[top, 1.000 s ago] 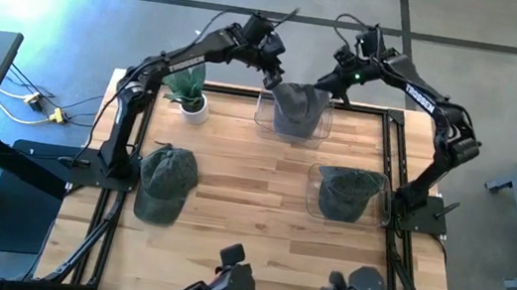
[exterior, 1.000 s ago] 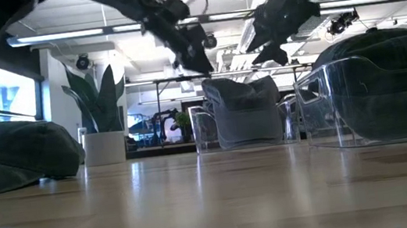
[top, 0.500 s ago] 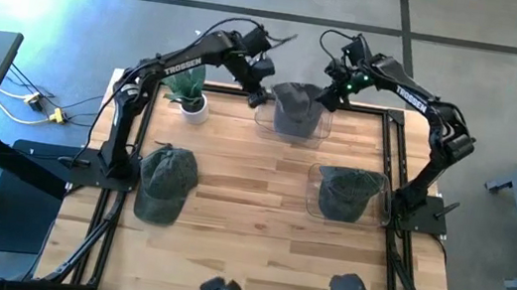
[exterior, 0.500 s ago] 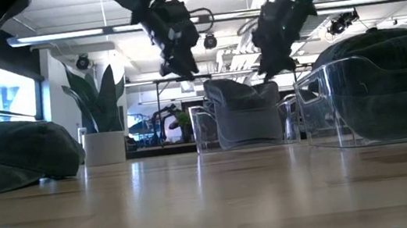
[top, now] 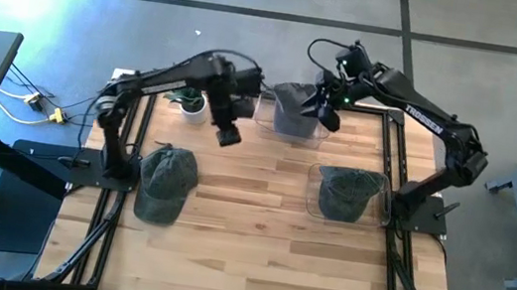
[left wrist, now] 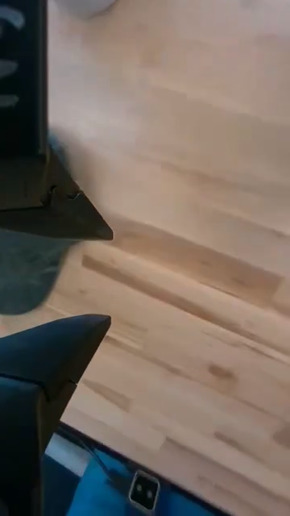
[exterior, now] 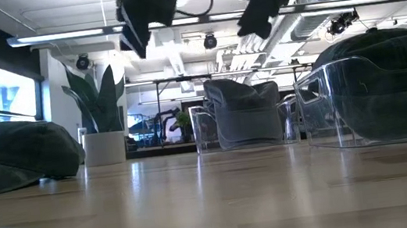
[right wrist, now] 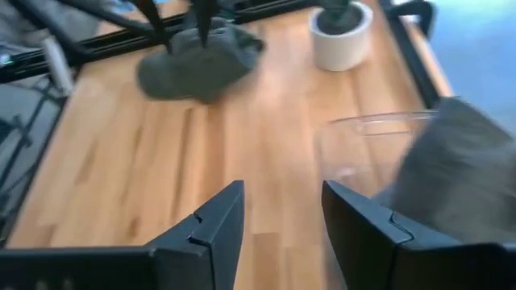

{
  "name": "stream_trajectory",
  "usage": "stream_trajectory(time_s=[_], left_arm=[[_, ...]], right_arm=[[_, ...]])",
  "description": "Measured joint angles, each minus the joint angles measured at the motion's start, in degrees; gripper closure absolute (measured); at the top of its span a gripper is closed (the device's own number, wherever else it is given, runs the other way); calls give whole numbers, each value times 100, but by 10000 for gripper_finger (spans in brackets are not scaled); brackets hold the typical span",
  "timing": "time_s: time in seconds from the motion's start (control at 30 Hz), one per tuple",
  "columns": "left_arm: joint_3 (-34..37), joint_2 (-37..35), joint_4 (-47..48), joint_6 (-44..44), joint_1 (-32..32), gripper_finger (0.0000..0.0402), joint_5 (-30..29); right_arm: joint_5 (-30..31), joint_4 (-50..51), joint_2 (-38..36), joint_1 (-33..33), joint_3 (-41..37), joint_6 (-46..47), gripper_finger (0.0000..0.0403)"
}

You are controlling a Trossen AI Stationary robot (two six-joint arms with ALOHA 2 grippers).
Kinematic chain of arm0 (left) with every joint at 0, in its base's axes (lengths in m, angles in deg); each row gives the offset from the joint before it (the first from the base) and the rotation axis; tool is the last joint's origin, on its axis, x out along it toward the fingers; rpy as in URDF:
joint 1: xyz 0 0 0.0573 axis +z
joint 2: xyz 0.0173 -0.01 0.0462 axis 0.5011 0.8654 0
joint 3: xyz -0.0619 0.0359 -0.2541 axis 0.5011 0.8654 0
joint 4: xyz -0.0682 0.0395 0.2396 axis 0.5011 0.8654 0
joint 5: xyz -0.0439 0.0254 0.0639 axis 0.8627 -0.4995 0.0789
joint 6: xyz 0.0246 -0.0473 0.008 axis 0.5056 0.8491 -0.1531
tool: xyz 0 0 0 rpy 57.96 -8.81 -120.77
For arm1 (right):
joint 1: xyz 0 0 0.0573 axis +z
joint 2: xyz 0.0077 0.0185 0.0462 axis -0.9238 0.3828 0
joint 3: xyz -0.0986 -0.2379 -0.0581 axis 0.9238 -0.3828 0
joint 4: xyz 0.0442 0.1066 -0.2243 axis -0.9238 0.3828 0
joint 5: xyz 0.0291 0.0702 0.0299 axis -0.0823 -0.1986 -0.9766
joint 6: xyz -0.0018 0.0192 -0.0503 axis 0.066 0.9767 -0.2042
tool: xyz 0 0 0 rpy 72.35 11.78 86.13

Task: Pick & Place hat
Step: Put the black cap into the bottom transparent bin

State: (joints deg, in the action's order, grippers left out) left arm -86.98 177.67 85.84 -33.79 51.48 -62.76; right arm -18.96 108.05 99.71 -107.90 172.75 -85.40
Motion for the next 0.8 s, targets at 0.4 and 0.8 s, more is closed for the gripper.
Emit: stream_trajectory(time_s=[0.4, 0.8], left_arm=[[3942, -3065, -1101, 2427, -535, 247, -699], [6353, -4401, -1692, 3923, -531, 247, -1643]], right_arm=[[245, 690, -423, 836, 0, 468, 269], [1873, 88, -459, 2720, 0, 2298, 282]])
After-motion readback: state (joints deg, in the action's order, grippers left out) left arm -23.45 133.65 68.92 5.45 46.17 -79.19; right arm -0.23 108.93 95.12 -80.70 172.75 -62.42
